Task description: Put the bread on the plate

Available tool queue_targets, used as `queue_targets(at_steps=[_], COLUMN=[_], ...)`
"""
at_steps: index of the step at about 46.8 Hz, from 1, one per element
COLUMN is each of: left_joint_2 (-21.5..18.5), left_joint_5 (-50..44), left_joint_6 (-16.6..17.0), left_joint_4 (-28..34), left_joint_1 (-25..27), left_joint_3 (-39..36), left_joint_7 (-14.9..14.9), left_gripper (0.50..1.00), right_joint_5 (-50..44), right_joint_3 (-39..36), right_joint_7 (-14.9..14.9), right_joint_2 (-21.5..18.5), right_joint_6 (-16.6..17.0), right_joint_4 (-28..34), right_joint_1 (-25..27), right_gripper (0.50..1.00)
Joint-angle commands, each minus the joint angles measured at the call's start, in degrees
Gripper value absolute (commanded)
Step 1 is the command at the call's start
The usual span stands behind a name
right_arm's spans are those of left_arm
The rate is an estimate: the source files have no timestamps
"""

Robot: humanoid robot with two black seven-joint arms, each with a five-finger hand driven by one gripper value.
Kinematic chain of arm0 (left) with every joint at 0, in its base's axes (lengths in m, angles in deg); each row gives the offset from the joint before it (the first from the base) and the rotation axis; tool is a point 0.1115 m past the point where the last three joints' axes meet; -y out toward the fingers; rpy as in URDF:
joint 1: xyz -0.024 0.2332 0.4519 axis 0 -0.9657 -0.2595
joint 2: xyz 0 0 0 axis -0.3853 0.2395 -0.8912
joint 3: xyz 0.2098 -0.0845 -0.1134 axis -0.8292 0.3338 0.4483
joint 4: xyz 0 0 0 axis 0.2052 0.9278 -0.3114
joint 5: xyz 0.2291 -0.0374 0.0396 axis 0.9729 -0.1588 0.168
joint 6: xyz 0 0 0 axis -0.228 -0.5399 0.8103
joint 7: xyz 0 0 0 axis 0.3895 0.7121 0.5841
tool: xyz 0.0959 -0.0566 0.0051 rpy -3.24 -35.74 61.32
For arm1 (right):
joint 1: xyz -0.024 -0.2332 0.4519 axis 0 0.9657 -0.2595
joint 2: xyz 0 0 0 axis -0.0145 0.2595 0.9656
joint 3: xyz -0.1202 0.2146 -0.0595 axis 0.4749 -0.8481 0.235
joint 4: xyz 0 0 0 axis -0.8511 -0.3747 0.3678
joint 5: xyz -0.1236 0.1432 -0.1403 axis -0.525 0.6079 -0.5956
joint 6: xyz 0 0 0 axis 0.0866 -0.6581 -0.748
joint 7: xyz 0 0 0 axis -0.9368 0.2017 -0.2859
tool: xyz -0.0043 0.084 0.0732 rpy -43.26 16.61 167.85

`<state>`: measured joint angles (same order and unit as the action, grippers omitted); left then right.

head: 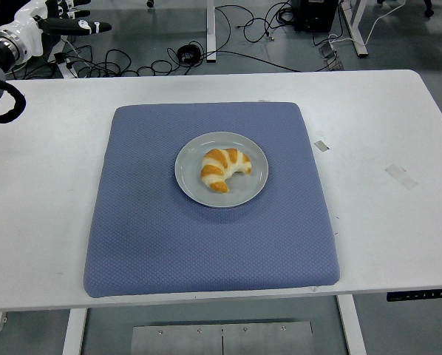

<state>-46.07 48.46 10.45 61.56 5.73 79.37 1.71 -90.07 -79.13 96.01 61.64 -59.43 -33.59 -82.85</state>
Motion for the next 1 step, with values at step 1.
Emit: queue_targets(at_steps=[1], left_joint_2=[0.10], left_joint_5=[0.01], left_joint_6=[0.00], left_joint_4=[0.06], left_joint_1=[-0.02], left_joint_3=[-0.01], left_joint_7=[0.00], left_gripper=[0.960], right_joint_5=[-0.04], right_joint_3=[0.15], right_joint_7=[0.00], right_joint_2=[0.00], right_joint_6=[0.00], right_joint_4=[0.31], right_joint_1=[0.01], right_gripper=[1.000])
